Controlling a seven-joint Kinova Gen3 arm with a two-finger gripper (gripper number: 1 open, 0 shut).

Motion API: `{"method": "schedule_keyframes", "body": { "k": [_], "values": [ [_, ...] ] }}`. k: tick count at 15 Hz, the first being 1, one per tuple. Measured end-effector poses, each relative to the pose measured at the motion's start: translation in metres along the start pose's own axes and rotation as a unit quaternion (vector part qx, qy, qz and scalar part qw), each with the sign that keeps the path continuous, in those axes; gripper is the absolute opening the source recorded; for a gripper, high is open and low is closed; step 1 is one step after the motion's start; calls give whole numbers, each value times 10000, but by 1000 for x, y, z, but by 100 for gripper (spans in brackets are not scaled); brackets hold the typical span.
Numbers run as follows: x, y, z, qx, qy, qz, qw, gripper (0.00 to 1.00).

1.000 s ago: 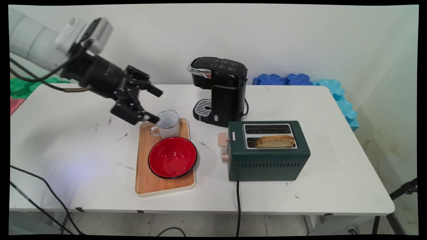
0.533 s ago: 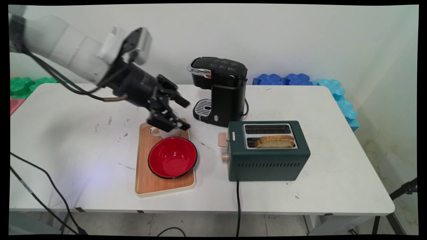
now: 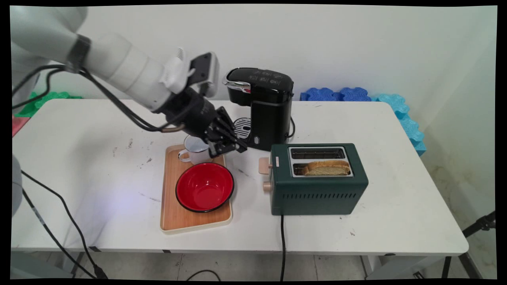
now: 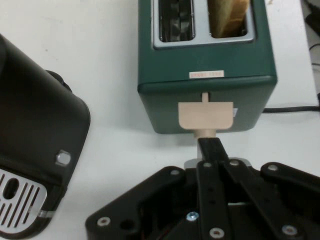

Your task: Press the toaster switch

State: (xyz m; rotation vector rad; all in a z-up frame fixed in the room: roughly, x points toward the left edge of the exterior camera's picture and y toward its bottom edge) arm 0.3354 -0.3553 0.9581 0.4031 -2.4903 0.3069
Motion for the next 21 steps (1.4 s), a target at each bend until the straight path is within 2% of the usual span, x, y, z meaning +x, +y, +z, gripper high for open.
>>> {"method": "schedule_keyframes", "body": {
  "k": [3, 10, 21],
  "values": [
    [10, -1, 18, 0, -133, 6, 9999, 0],
    [25, 0, 47, -89, -199, -29, 9998, 0],
    [26, 4, 68, -192, -282, -55, 9994, 0]
  ]
}}
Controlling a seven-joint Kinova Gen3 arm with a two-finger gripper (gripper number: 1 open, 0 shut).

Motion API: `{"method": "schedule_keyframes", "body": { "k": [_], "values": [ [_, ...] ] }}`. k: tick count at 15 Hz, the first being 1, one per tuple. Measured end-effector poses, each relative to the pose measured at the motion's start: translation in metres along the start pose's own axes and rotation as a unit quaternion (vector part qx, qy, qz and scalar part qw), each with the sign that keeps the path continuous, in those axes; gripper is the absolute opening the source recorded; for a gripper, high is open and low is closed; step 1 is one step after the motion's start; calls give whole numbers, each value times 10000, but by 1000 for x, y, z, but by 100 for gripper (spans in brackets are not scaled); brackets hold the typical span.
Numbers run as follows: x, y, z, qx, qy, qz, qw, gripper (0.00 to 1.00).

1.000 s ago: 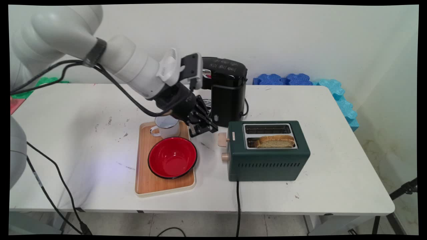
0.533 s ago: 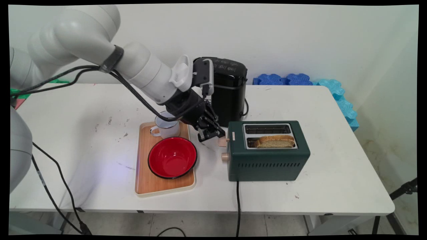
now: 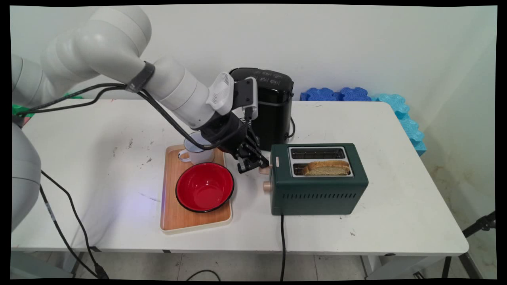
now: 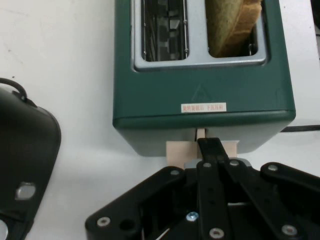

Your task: Press the toaster switch

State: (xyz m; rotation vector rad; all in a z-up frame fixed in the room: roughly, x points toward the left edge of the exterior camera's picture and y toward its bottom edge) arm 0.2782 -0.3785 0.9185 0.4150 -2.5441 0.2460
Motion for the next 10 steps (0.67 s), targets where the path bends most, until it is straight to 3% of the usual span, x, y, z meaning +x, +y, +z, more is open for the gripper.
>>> {"method": "schedule_keyframes", "body": {
  "k": [10],
  "values": [
    [-8, -1, 11, 13, -72, 43, 10000, 0]
  ]
}}
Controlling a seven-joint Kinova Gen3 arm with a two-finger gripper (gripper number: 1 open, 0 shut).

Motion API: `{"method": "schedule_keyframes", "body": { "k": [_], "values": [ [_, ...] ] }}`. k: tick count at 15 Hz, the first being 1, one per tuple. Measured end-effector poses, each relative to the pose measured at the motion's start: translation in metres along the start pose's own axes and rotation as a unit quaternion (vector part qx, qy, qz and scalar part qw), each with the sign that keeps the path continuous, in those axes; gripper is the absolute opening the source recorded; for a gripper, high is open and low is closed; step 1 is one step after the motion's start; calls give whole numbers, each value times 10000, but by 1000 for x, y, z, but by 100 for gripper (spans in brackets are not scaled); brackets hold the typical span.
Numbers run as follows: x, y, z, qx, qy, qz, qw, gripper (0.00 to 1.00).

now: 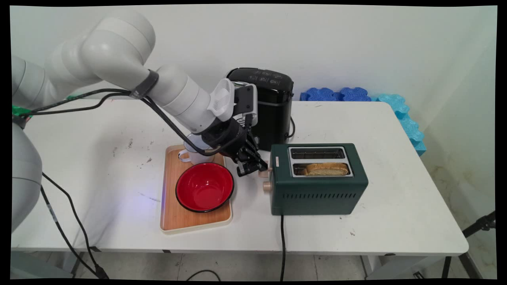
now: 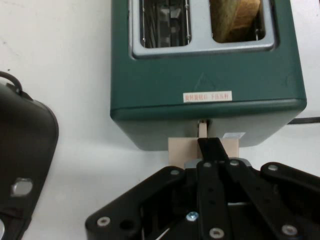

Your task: Press the toaster switch

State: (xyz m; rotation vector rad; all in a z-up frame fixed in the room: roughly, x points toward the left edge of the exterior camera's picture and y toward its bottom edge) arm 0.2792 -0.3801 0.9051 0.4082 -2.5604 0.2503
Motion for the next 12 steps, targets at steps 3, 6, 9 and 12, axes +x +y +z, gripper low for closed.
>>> {"method": "schedule_keyframes", "body": {
  "k": [3, 6, 9, 12],
  "values": [
    [-3, 0, 2, -2, -27, 18, 10000, 0],
    [-4, 0, 4, -13, -36, 29, 10000, 0],
    [-5, 1, 7, -28, -28, 43, 10000, 0],
    [-4, 1, 10, -39, 0, 58, 10000, 0]
  ]
}}
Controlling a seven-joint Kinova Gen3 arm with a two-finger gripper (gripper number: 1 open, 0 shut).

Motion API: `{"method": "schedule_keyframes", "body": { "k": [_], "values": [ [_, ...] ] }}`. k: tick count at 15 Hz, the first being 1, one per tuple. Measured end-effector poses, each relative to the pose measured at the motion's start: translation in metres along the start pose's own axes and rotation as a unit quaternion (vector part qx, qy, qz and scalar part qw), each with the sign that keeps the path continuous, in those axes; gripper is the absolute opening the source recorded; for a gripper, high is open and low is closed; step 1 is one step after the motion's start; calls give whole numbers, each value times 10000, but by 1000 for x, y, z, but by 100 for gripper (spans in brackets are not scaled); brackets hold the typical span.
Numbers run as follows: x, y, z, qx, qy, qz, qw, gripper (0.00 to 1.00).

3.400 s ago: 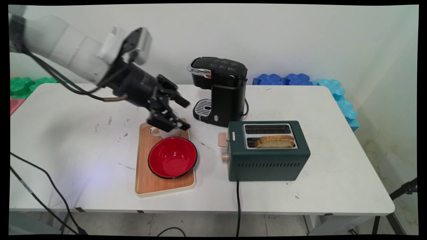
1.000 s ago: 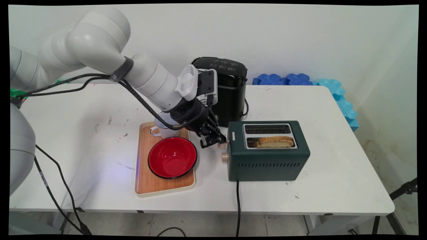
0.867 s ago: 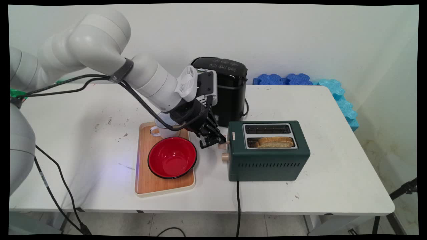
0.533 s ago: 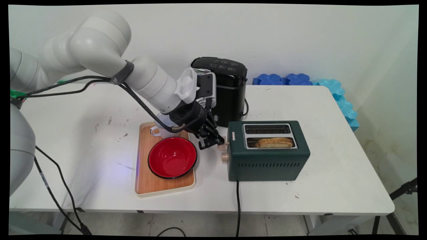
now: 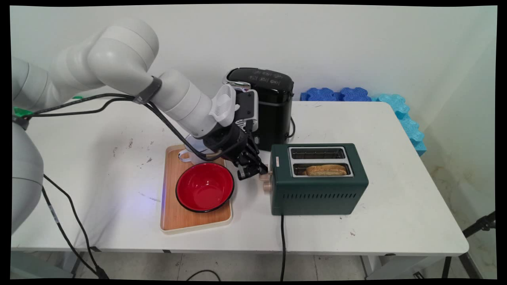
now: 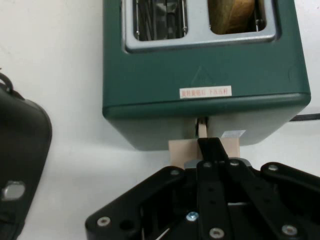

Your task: Press the toaster switch

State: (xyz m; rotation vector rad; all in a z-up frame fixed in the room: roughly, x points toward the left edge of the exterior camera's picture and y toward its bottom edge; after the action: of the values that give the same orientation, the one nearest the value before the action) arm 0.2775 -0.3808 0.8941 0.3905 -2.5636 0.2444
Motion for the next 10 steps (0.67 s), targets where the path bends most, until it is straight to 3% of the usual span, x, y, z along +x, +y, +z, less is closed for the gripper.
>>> {"method": "schedule_keyframes", "body": {
  "k": [10],
  "values": [
    [-1, -2, 8, -8, 35, 16, 10000, 0]
  ]
}}
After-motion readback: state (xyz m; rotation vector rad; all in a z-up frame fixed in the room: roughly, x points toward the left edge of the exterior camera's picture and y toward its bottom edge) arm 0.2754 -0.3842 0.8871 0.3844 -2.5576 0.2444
